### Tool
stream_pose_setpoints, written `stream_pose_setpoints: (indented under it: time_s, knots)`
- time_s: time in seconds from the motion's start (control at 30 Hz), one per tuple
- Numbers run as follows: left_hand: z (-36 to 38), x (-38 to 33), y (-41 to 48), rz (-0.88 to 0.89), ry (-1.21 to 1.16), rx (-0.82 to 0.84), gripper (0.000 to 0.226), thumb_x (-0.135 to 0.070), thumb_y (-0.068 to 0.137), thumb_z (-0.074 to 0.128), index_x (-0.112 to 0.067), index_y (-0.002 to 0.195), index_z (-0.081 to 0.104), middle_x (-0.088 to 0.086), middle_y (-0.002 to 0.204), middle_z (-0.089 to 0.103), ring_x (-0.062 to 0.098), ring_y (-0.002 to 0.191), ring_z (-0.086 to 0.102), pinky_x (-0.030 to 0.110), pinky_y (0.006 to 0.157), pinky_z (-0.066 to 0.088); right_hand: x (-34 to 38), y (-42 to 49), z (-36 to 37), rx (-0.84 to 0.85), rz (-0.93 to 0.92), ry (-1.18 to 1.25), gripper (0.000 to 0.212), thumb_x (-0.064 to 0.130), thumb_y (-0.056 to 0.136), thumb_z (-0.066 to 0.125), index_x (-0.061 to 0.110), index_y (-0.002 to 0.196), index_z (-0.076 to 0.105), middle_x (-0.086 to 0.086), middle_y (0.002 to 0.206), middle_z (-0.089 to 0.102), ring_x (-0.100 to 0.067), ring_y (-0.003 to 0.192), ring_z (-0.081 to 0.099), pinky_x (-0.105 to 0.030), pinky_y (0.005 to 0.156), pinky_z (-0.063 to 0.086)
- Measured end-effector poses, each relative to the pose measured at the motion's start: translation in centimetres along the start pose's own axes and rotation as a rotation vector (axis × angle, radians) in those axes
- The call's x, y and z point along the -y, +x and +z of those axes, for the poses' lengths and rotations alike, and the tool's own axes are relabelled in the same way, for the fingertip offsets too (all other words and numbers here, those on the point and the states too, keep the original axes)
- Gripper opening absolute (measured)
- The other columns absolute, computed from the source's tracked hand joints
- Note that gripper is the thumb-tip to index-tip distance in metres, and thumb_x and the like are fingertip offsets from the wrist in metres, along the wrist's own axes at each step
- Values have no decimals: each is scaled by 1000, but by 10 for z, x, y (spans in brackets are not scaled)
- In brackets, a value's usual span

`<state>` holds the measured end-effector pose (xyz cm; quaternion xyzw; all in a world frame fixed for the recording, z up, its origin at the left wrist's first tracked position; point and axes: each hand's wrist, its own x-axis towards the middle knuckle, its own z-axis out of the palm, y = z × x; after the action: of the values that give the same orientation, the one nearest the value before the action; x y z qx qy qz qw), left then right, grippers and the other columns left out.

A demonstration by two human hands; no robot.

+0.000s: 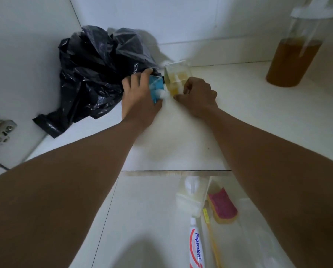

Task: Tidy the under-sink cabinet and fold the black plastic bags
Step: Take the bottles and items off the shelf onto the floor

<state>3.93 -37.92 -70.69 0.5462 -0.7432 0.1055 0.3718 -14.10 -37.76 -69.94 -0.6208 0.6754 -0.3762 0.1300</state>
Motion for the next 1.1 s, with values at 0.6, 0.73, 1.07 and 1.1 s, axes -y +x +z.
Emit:
stream_pose_setpoints:
  time_s: [0.6, 0.73, 1.07, 1.1]
  knots:
    - [-87, -85, -127, 16, -166, 87, 66, -34, 76, 84, -29, 136, 56, 4, 131, 43, 30, 130, 34, 46, 75, 60, 0, -180, -79, -75, 47, 226, 24, 21, 77, 72, 14, 83, 49, 8, 69, 48, -6, 59, 45, -17, 52, 36]
    - [-96, -117, -157, 138, -222, 96, 72, -36, 70, 88, -25, 135, 58, 8, 129, 48, 33, 124, 39, 42, 80, 57, -18, -226, -113, -162, 20, 260, 27, 23, 78, 74, 17, 88, 49, 10, 74, 51, -8, 62, 48, -35, 62, 51]
    - [-108, -207, -255, 95, -652, 328, 68, -61, 67, 72, -21, 121, 66, -11, 107, 53, 9, 98, 56, 19, 78, 47, -57, -303, -224, 24, 23, -98, 26, 35, 77, 69, 23, 90, 51, 6, 75, 58, -10, 67, 54, -31, 61, 46]
    - [-107, -209, -265, 85, -668, 400, 68, -63, 67, 71, -21, 120, 66, -11, 106, 54, 9, 95, 58, 22, 77, 50, -63, -310, -225, 90, 39, -183, 28, 39, 75, 69, 23, 89, 52, 7, 76, 57, -12, 69, 55, -33, 62, 48]
